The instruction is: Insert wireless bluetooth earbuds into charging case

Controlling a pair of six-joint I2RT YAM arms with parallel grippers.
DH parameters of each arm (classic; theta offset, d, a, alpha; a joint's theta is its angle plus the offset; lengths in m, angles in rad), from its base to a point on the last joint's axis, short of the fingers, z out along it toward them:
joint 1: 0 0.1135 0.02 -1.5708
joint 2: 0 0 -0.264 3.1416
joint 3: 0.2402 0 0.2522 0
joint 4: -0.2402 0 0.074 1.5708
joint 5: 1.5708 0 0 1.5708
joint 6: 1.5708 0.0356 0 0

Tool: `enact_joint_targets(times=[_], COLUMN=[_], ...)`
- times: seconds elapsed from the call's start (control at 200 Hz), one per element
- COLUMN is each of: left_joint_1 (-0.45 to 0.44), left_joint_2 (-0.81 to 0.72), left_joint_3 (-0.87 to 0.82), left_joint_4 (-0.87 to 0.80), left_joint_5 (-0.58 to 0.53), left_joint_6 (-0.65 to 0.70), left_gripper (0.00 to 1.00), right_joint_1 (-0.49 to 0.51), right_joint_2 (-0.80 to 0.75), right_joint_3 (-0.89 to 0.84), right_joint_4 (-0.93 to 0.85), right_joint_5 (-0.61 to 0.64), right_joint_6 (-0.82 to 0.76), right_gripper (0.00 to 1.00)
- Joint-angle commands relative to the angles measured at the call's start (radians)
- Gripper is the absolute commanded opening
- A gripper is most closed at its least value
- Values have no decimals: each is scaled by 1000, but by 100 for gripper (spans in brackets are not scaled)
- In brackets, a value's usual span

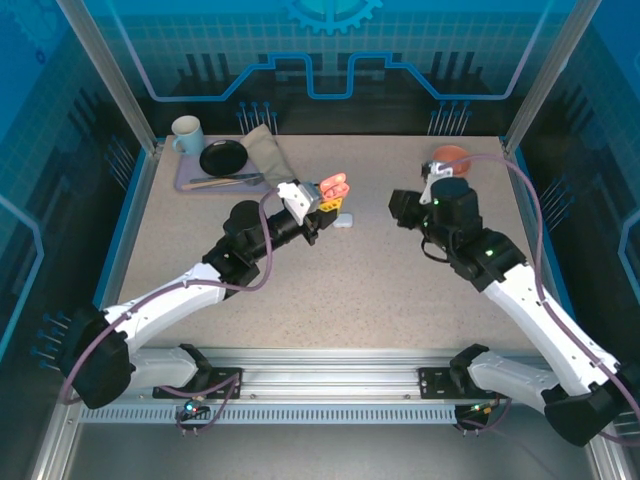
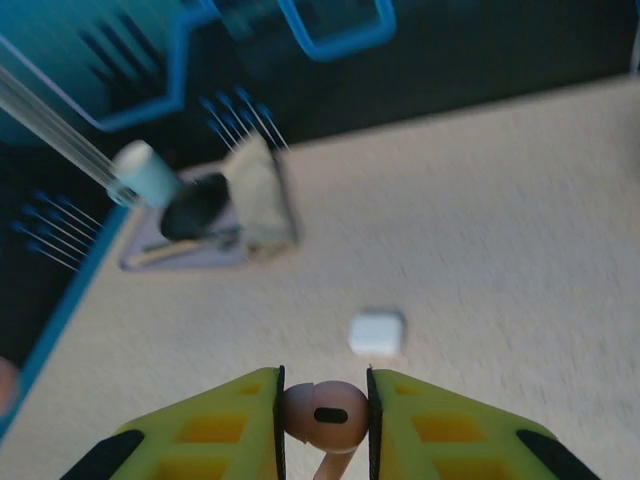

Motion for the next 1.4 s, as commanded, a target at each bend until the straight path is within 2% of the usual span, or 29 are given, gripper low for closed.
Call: enact_joint_targets(times=[0.0,0.2,0.49,0.935,1.396], left_joint_1=[7,8,8,9,11], left_joint_2=[-20,27,101,133,129], left_joint_3=[54,118,230,253,264], left_joint_4=[-9,-21,-67,-57,-58], left_joint_5=[67,99,117,118,112], left_joint_6=[-28,-54,-79,-87,-81], left_gripper=[0,0,0,0,0], right_joint_1=[-9,-12,-12,-12,-9], right_joint_2=[-10,30,85,105,111], right_joint_3=[82,163,177,148,98], right_joint_4=[137,248,327,342,346], right_joint_5=[-54,-163,-276,-326,-323], right_joint_6=[-130,-193,-208,-159,-138], right_gripper=[26,26,26,25,23])
